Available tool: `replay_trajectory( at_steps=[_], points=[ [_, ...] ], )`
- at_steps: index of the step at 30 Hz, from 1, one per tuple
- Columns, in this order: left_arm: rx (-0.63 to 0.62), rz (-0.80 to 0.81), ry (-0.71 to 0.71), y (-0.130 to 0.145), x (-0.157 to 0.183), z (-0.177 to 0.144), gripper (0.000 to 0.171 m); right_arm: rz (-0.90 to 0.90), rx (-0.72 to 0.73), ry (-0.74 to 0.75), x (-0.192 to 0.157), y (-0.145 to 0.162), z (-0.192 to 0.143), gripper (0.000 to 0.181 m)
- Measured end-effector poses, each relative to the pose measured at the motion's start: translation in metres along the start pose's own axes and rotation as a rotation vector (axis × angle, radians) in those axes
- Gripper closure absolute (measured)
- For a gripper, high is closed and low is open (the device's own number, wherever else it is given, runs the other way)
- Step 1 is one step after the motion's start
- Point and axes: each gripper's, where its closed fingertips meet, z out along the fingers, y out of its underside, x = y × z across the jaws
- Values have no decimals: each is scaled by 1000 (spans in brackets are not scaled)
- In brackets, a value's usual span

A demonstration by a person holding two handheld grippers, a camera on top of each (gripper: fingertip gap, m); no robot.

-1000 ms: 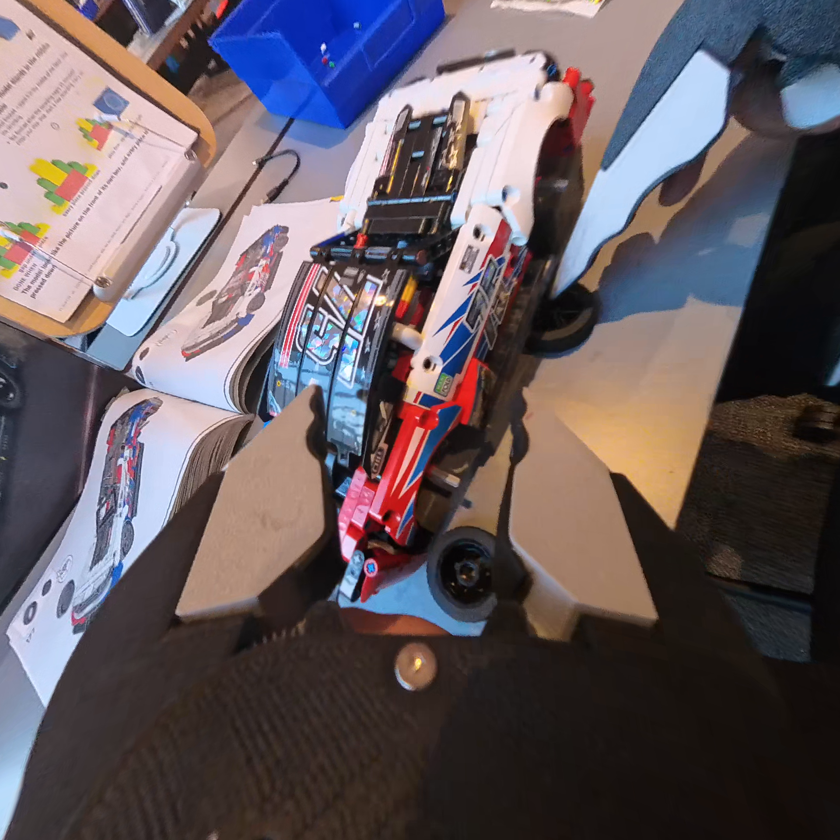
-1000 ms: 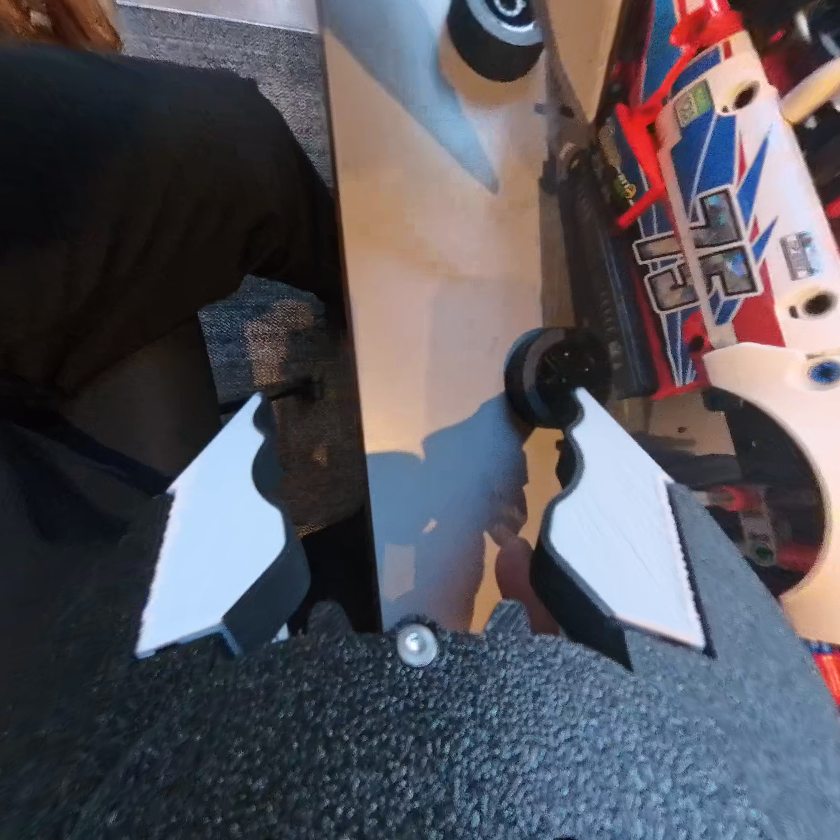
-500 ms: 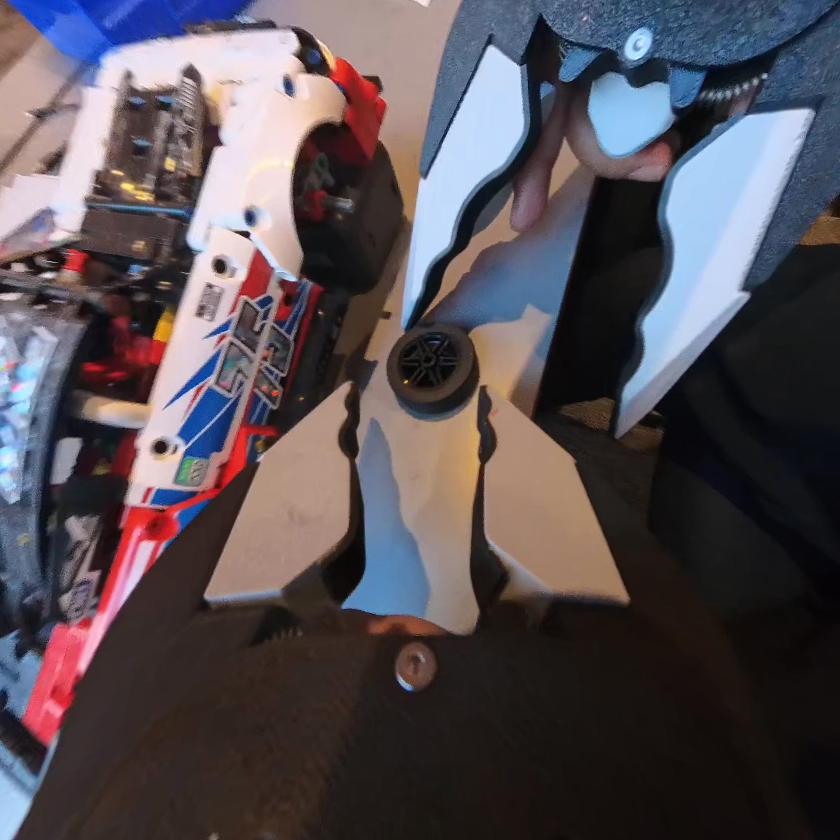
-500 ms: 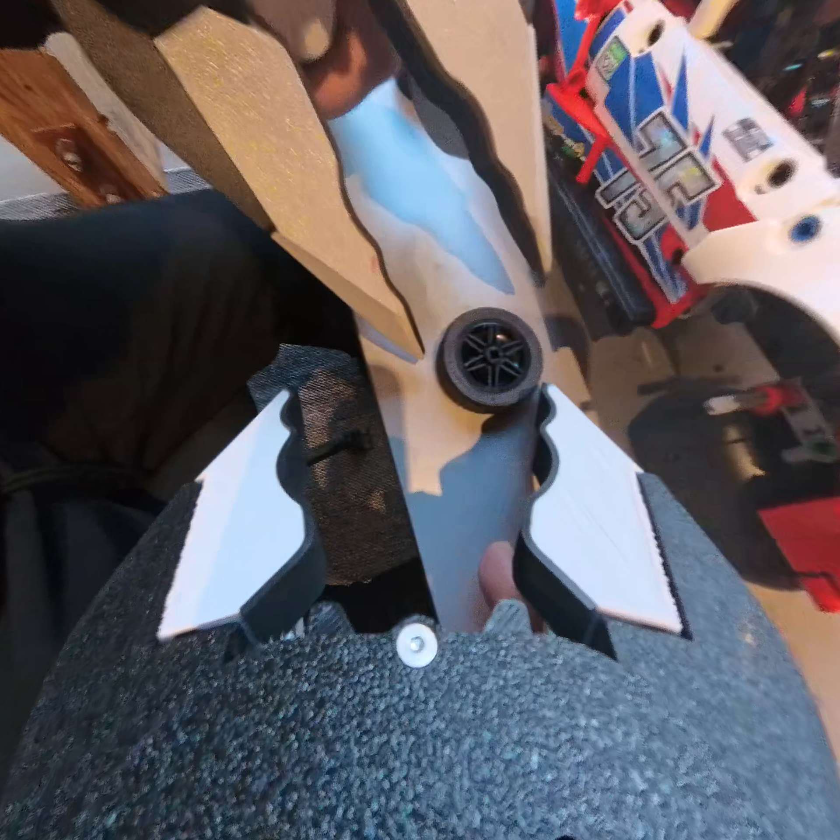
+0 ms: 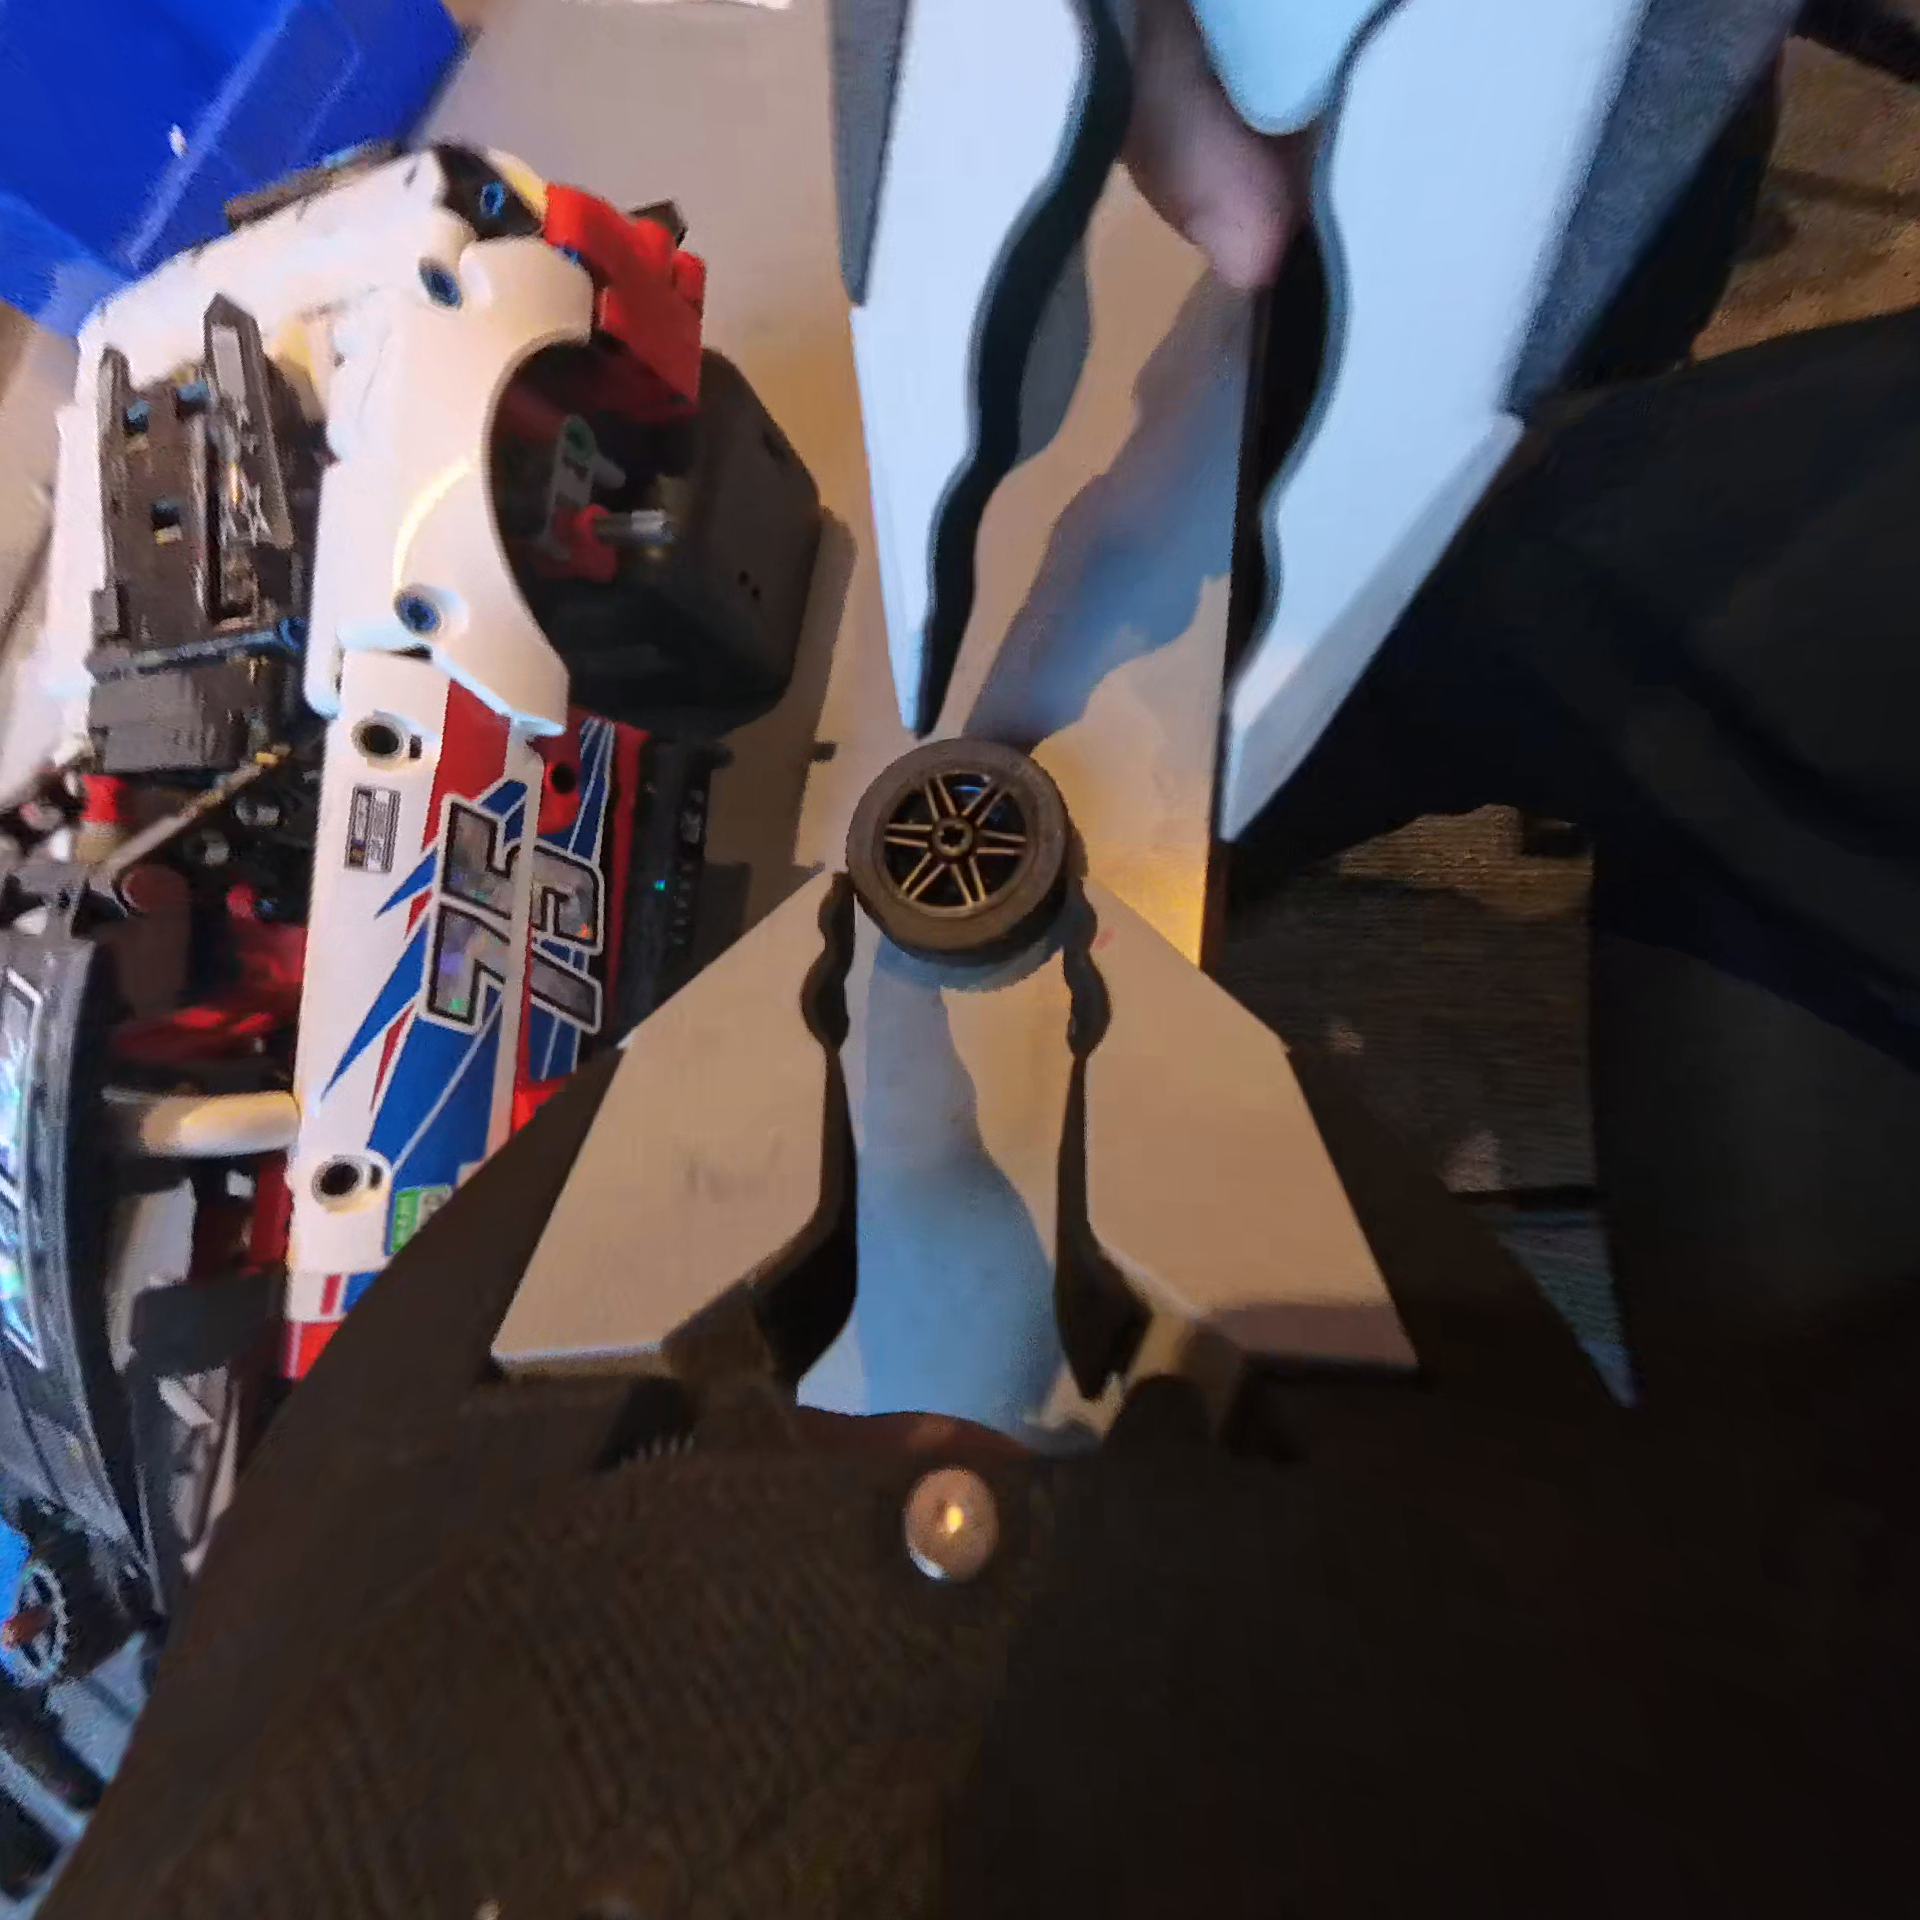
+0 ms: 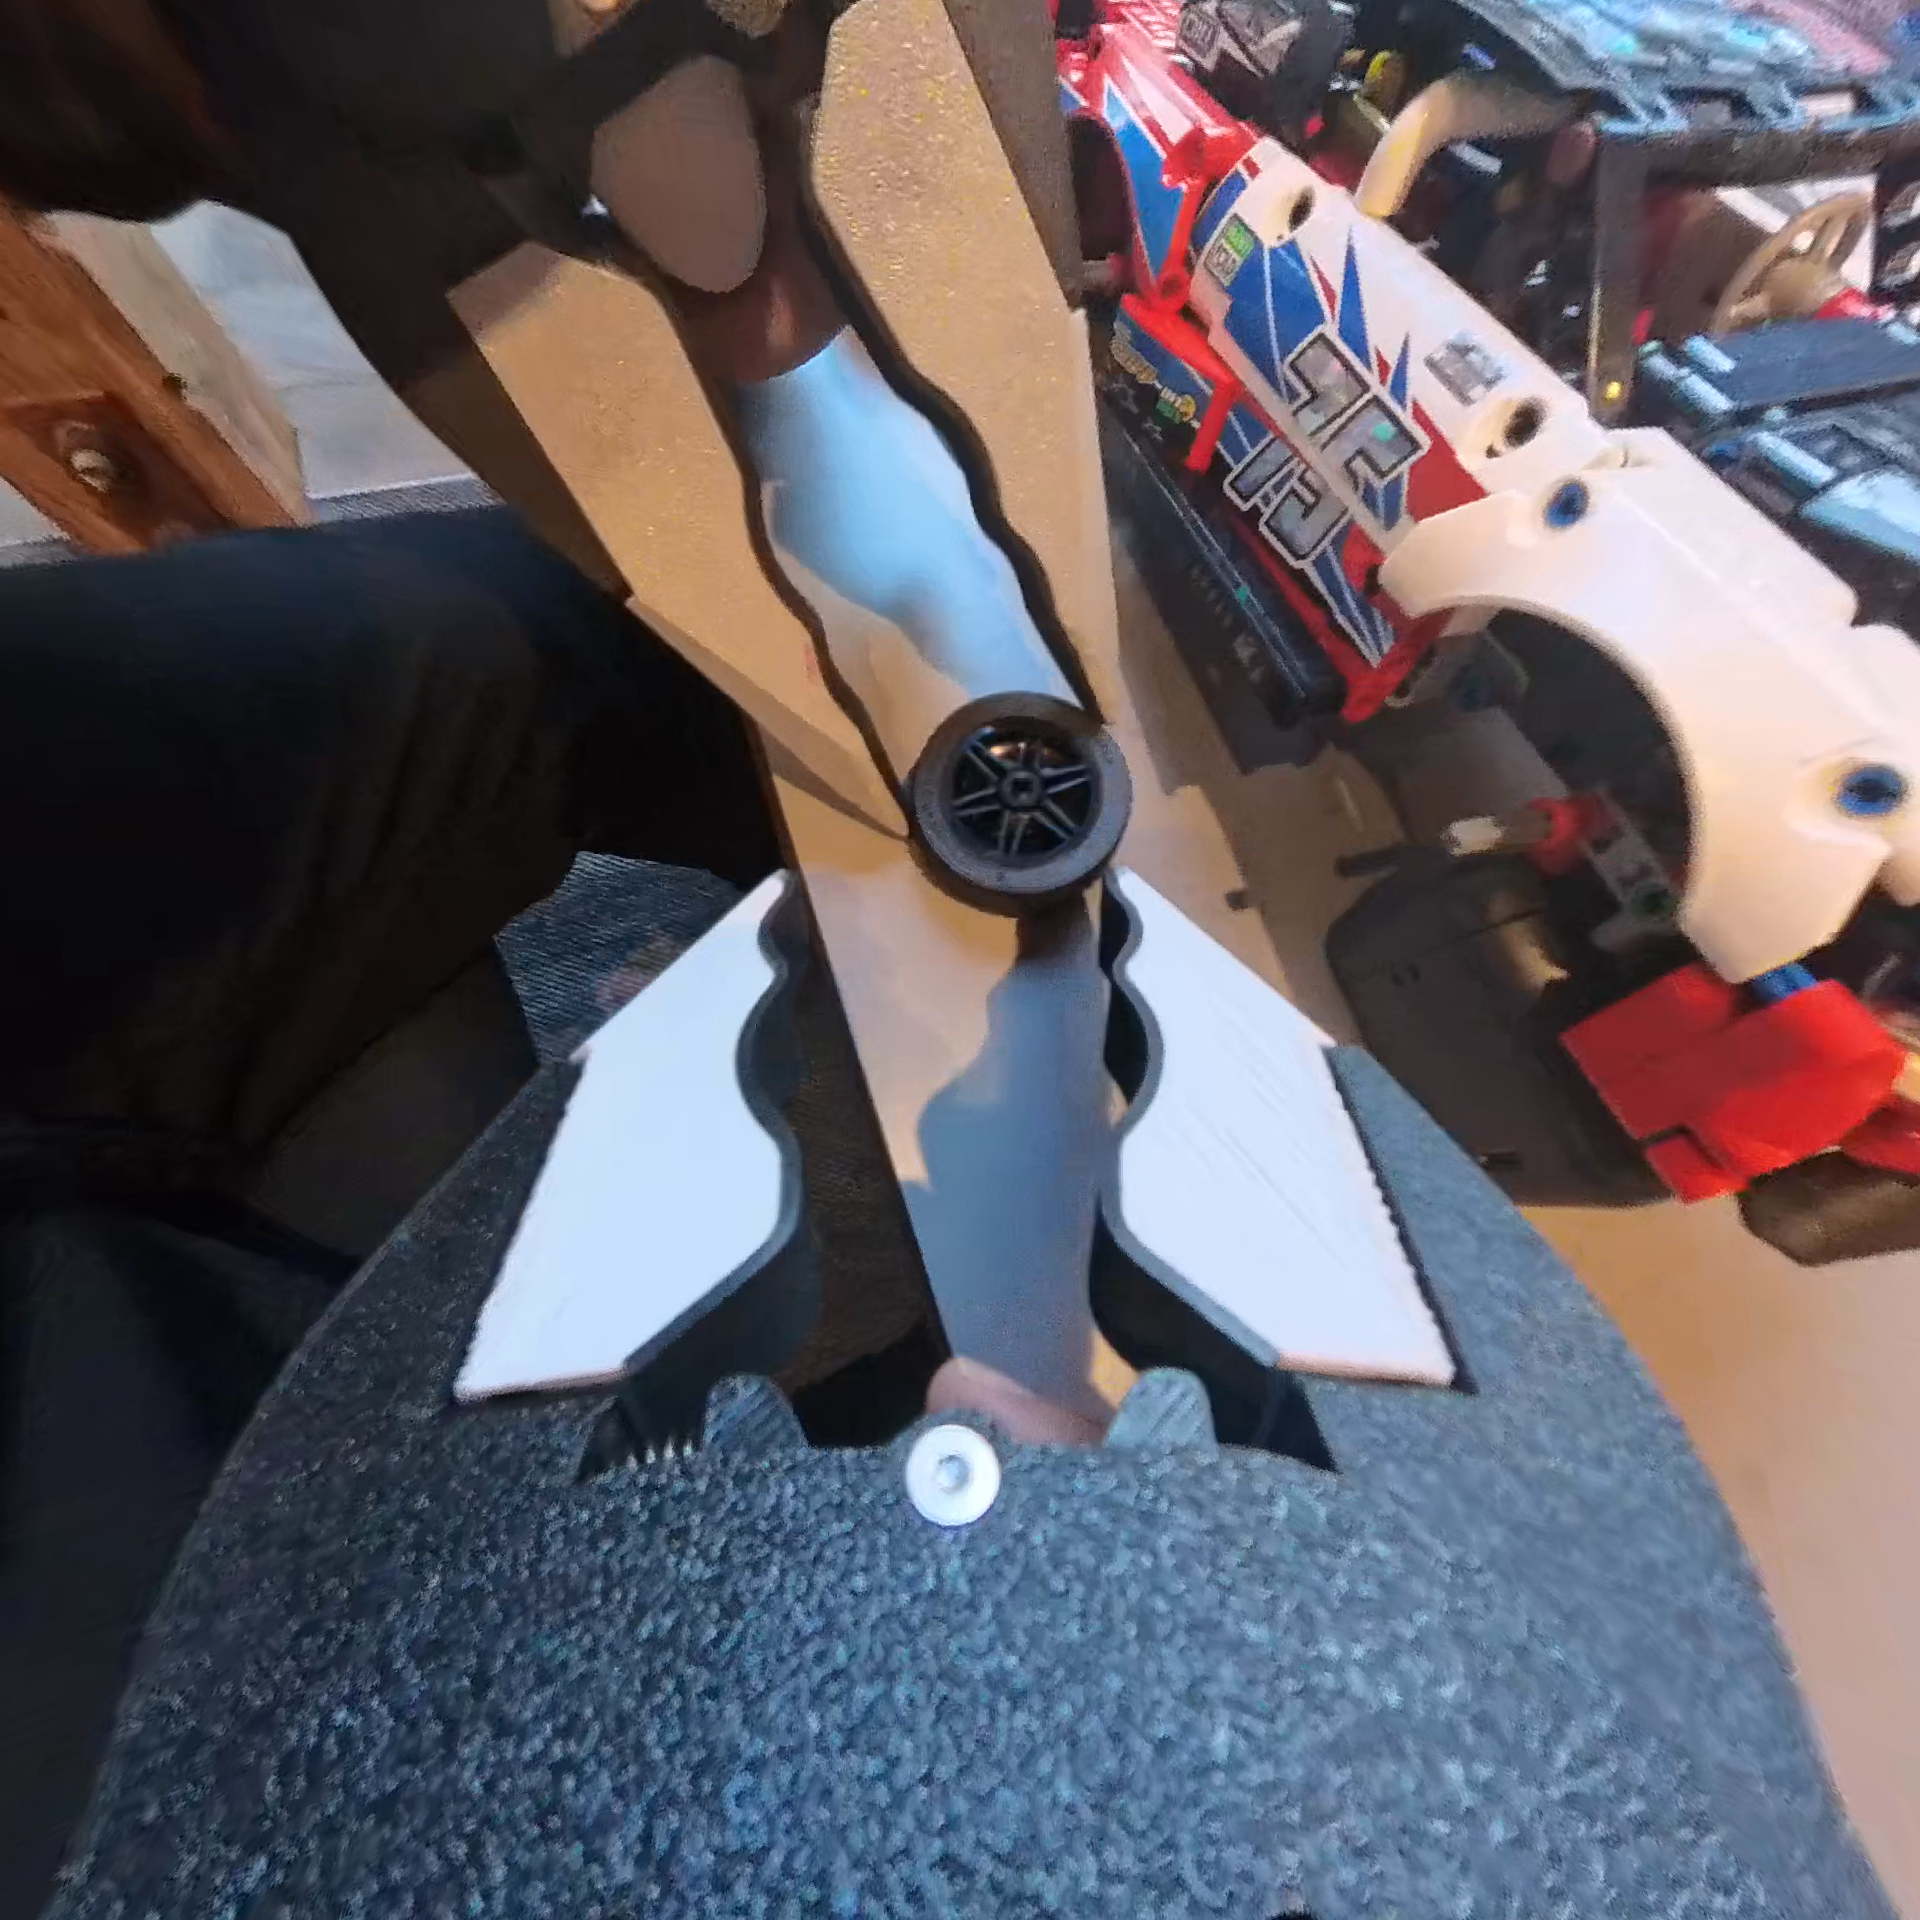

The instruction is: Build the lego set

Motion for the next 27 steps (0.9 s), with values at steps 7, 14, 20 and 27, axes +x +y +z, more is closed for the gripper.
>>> replay_trajectory(
  at_steps=[7,14,20,27],
  points=[
    [74,215,-42,-4,-3,0,135,-212,-40,110,12,-5,-6,128],
    [99,320,-56,-12,1,-2,135,-382,-79,200,14,-9,3,143],
    [125,347,-62,-16,4,-4,135,-457,-95,221,15,-9,6,141],
    [146,445,-106,-16,6,-6,136,-511,-35,208,11,-11,3,142]
  ],
)
